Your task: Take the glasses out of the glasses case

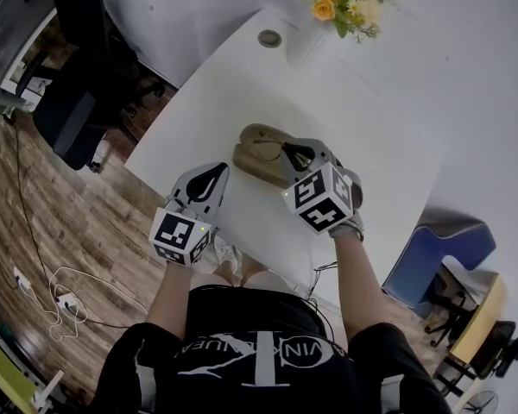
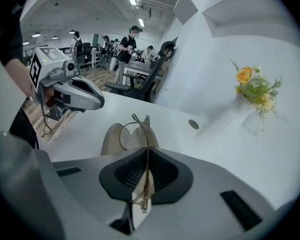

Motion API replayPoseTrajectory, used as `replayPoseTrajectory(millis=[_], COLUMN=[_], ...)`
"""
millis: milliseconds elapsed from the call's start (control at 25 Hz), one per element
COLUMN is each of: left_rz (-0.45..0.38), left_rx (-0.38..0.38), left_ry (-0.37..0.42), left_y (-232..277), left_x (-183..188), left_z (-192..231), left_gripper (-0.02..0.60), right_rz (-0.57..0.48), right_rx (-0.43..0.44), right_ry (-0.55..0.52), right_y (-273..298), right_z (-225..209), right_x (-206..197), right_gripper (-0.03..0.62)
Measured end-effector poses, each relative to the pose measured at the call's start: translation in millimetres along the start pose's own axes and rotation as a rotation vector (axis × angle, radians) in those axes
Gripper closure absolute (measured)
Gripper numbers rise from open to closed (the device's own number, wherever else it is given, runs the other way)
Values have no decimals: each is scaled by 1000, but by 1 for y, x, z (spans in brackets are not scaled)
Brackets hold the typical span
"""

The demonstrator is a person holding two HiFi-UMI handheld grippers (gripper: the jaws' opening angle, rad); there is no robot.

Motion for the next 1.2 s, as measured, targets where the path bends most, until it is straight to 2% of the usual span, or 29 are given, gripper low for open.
replayPoseTrajectory(millis=[520, 880, 1200], left_rz=[-30, -55, -79], left_rx=[21, 36, 48], left_ry=[10, 28, 27], left_y=[-5, -11, -18], left_x=[18, 30, 36], left_z=[2, -1, -4], left_gripper=[569, 569, 568], right_rz=[-111, -234, -306], right_rx=[-127, -223, -260], right_ry=[99, 219, 298], right_y=[-31, -57, -71], right_z=[-12, -15, -10], right_x=[-2, -12, -16], right_gripper=[560, 560, 560])
Point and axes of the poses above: the fingertips, and each gripper's own axes: y forward along the fingers, z to its left, x out of its top, the point moved 9 cm from there along -y, backward along the fingers, and after that the axes turned 13 degrees about -y, right-handed, at the moved point
